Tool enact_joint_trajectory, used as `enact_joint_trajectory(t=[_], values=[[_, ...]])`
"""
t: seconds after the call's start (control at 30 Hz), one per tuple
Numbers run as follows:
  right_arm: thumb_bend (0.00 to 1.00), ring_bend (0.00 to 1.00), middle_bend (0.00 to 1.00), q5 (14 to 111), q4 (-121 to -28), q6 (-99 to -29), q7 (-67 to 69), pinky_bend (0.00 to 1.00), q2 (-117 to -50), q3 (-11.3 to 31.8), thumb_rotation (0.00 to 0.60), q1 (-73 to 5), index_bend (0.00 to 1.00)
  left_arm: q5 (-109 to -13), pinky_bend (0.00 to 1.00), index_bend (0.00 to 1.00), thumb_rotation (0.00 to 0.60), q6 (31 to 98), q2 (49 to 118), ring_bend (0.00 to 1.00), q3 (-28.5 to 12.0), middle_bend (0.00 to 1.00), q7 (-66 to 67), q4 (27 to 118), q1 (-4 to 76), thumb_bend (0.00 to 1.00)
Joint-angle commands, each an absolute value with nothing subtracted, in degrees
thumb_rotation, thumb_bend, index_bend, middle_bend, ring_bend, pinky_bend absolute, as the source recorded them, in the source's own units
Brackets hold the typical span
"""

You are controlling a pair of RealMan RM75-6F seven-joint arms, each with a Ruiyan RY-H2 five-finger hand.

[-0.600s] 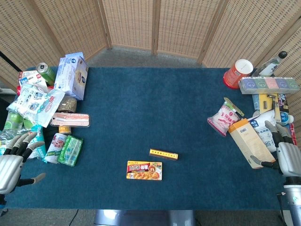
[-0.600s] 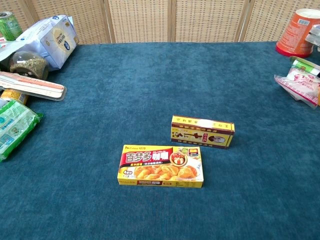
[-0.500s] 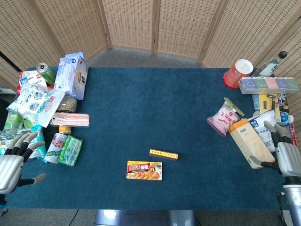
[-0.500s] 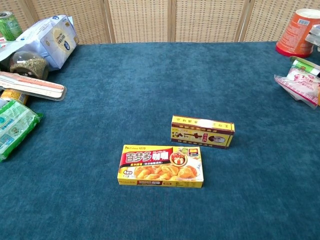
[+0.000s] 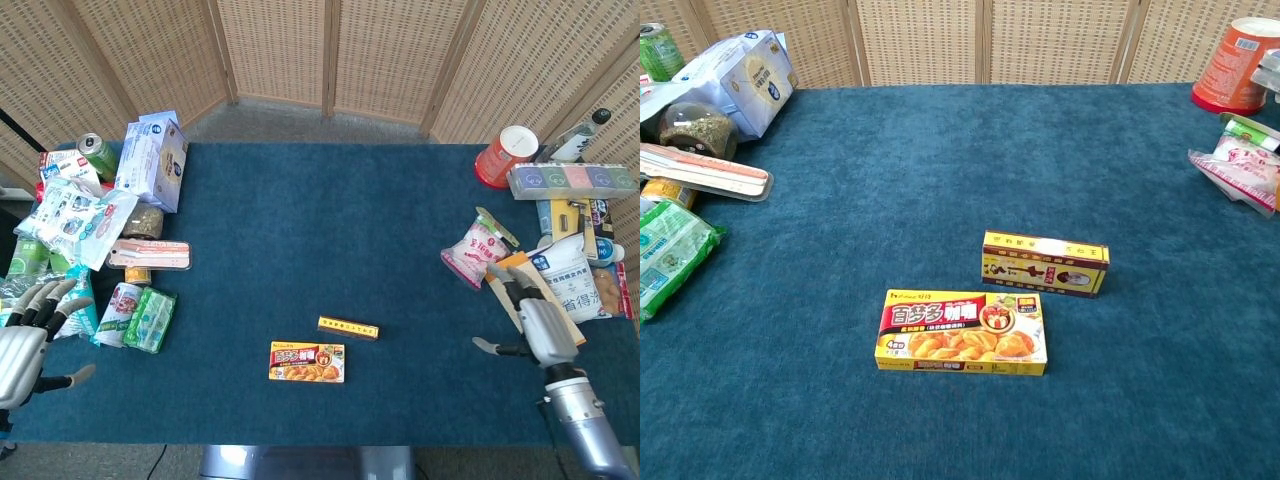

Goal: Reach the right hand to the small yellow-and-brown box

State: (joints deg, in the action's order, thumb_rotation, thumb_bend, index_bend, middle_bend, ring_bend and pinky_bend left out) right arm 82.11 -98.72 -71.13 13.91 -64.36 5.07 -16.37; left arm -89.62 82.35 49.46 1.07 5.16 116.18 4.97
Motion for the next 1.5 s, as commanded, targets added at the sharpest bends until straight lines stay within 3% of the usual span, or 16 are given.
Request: enact_joint_trajectory(t=[0.03,0.57,0.9,1.23,1.37,1.5], values=[[0.0,0.0,0.0,83.89,-101.51,-67.34,10.12,0.05,-67.16,5.07,0.6,-19.34,0.0,-89.52,0.0,0.22,0.6,82.56,49.36,0.0,1.01,0.0,4.88,116.15,4.87,0.0],[0.0,0.0,0.0,77.5,-99.34,-58.65,-0.29,0.05,-82.33,8.02,0.6,-27.93,0.02,-89.54,0.0,0.22,0.6,83.77,47.61,0.0,0.59,0.0,0.09,114.85,4.44,0.0],[0.0,0.0,0.0,74.58,-94.17,-56.28,-2.23,0.05,-88.42,6.74,0.6,-29.69,0.02,-88.82,0.0,0.22,0.6,83.74,47.39,0.0,0.28,0.0,-0.6,114.49,4.46,0.0],[0.0,0.01,0.12,74.87,-88.26,-56.76,-0.33,0.13,-92.46,8.09,0.6,-31.16,0.09,-88.3,0.0,0.22,0.6,83.52,47.66,0.0,0.14,0.0,-0.09,114.48,4.51,0.0],[0.0,0.17,0.3,76.64,-85.13,-58.85,0.51,0.3,-95.21,7.81,0.6,-31.05,0.19,-87.94,0.0,0.22,0.6,83.22,47.82,0.0,0.08,0.0,0.17,114.38,4.62,0.0],[0.0,0.49,0.58,78.67,-81.45,-61.38,1.31,0.58,-97.98,7.72,0.6,-30.91,0.42,-87.64,0.0,0.22,0.6,82.98,47.98,0.0,0.02,0.0,0.5,114.37,4.72,0.0]])
